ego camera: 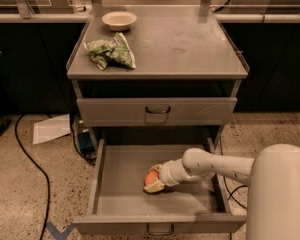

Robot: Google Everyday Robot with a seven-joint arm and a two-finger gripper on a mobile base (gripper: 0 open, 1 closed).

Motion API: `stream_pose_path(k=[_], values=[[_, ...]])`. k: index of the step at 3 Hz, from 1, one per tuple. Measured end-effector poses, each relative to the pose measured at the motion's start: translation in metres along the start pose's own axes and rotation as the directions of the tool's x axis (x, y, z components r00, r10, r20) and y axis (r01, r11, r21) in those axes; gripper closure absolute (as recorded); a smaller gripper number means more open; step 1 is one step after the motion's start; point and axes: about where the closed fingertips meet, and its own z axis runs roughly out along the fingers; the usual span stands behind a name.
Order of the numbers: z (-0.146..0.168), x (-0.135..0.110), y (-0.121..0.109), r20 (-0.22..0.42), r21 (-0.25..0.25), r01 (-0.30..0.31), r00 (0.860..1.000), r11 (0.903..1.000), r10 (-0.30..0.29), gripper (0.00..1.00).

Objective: Place orange into middle drawer

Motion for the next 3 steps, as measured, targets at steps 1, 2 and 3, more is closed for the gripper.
stream_pose_path(k=[1,2,3], values=[[0.0,0.0,0.0,0.0,0.0,0.0,1.0,1.0,0.0,0.58],[0.0001,0.0,0.0001,0.0,0.0,0.0,1.0,1.0,0.0,0.35],[0.0001,0.0,0.0001,0.0,0.0,0.0,1.0,1.0,0.0,0.11]])
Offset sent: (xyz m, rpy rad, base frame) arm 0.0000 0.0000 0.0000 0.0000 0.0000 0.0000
